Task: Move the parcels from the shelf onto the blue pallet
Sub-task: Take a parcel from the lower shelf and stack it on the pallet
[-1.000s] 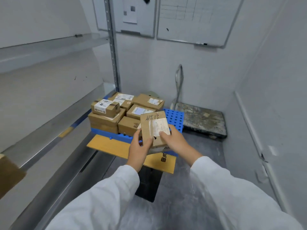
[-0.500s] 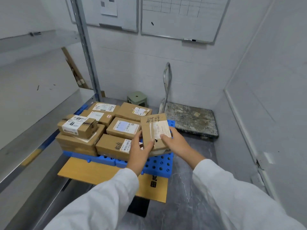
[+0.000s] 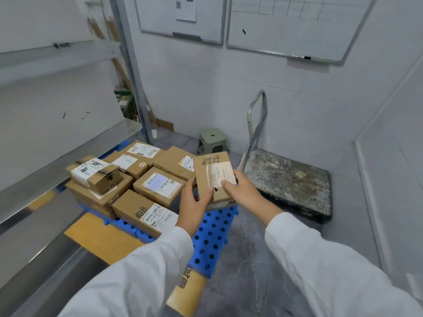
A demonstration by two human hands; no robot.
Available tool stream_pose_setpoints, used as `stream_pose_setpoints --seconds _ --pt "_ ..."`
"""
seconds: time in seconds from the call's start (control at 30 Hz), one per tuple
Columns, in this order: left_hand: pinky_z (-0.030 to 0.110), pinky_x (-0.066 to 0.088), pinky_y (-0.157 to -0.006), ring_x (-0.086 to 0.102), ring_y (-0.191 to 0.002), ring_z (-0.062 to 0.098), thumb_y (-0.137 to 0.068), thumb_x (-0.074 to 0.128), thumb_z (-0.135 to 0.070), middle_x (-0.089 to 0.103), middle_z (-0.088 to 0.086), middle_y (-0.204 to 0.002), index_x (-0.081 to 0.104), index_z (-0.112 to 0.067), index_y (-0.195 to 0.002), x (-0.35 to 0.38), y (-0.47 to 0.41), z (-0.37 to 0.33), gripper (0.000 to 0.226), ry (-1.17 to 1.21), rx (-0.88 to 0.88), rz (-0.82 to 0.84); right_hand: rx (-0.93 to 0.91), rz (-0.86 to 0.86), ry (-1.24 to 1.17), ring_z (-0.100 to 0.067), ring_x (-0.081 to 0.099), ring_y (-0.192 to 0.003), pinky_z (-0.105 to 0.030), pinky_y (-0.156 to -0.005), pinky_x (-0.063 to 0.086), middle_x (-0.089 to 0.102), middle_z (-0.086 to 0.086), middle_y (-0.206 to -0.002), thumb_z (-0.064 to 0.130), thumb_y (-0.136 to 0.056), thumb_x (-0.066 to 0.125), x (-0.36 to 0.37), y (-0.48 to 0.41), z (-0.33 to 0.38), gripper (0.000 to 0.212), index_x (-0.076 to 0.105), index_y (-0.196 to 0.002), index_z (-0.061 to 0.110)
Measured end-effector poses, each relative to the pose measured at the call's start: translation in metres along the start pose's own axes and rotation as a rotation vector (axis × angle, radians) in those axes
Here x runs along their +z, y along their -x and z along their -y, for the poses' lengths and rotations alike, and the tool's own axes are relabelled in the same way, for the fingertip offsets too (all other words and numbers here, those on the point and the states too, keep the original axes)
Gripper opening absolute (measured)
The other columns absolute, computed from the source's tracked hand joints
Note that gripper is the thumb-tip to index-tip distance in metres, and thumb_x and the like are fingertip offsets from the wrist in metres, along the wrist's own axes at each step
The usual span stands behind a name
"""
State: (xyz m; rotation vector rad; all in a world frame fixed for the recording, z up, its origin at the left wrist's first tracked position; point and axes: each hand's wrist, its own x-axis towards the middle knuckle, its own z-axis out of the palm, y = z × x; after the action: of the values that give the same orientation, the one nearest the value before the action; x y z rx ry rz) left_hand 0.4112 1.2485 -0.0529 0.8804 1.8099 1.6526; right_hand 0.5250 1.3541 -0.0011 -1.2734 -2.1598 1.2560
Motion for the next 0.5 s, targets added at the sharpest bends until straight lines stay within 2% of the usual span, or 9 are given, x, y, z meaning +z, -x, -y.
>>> stream_pose_setpoints --seconds 0.1,0.23,0.37,0.5 --pt "0.022 0.047 -0.094 0.052 -0.118 0.002 -0.090 0.066 -0.037 0.052 -0.010 -0.135 0.041 -0.038 -0.132 0.024 -0.012 -0.008 0.049 -0.034 0.001 -0.057 -0.052 0.044 0.022 -0.016 0.055 -0.110 -0.018 -0.065 0.044 0.054 -0.002 -0.136 0.029 -0.096 0.052 -0.019 -0.025 -0.007 0.048 0.040 -0.141 0.019" --pt "0.037 0.049 -0.101 0.051 -0.122 0.008 -0.091 0.065 -0.035 0.052 -0.009 -0.135 0.040 -0.035 -0.137 0.043 -0.022 -0.015 0.052 -0.052 -0.001 -0.150 -0.124 0.115 0.012 -0.019 0.053 -0.119 -0.022 -0.077 0.042 0.054 -0.002 -0.136 0.027 -0.096 0.053 -0.035 -0.052 -0.011 0.048 0.040 -0.141 0.018" --pt "0.035 0.052 -0.097 0.055 -0.118 0.008 -0.091 0.066 -0.031 0.053 -0.010 -0.129 0.040 -0.040 -0.130 0.048 -0.023 -0.020 0.048 -0.031 -0.011 -0.255 -0.175 0.219 -0.036 -0.018 0.054 -0.118 -0.024 -0.083 0.044 0.054 -0.003 -0.136 0.024 -0.096 0.054 -0.031 -0.074 -0.011 0.047 0.040 -0.140 0.016" --pt "0.026 0.053 -0.089 0.056 -0.111 0.002 -0.091 0.066 -0.030 0.054 -0.021 -0.119 0.042 -0.043 -0.128 0.042 -0.037 -0.024 0.046 -0.049 0.010 -0.334 -0.255 0.266 -0.016 -0.016 0.053 -0.116 -0.029 -0.090 0.045 0.055 -0.004 -0.134 0.023 -0.095 0.053 -0.021 -0.099 -0.001 0.046 0.042 -0.139 0.014"
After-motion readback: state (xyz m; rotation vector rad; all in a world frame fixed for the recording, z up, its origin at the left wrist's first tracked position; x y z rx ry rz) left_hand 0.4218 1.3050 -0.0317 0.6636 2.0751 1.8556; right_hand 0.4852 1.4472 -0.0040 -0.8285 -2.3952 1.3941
